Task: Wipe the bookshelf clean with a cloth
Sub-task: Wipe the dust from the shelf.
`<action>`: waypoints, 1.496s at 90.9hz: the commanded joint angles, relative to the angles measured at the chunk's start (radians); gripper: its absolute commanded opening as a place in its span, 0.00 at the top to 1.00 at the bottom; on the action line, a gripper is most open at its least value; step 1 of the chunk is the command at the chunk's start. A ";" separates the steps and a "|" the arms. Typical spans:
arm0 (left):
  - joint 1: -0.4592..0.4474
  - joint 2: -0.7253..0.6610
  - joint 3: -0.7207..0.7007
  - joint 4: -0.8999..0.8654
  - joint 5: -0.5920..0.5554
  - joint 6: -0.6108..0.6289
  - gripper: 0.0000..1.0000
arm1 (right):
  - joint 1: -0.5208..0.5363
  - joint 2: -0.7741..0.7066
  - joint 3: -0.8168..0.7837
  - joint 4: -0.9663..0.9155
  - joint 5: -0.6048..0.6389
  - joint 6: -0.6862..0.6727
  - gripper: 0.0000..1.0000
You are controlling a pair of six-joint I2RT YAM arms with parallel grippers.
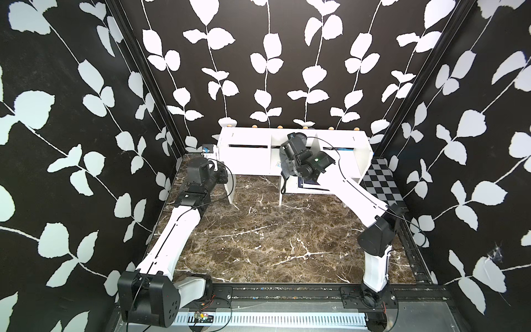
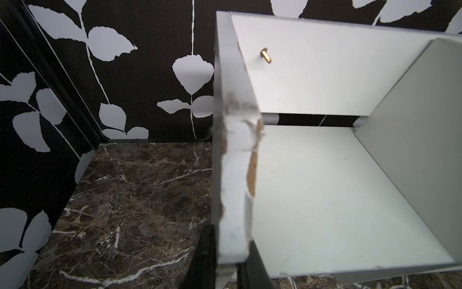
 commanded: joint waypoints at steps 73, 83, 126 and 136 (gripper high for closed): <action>-0.031 -0.057 0.003 0.063 0.108 -0.068 1.00 | -0.013 0.049 0.104 -0.082 0.093 0.027 1.00; -0.031 -0.058 0.002 0.063 0.106 -0.068 1.00 | -0.006 0.072 0.140 -0.103 0.083 0.031 1.00; -0.031 -0.060 0.003 0.064 0.113 -0.070 1.00 | 0.023 0.044 0.152 -0.063 -0.056 0.004 1.00; -0.030 -0.060 0.003 0.064 0.112 -0.071 1.00 | 0.026 -0.005 0.144 -0.044 -0.033 0.007 1.00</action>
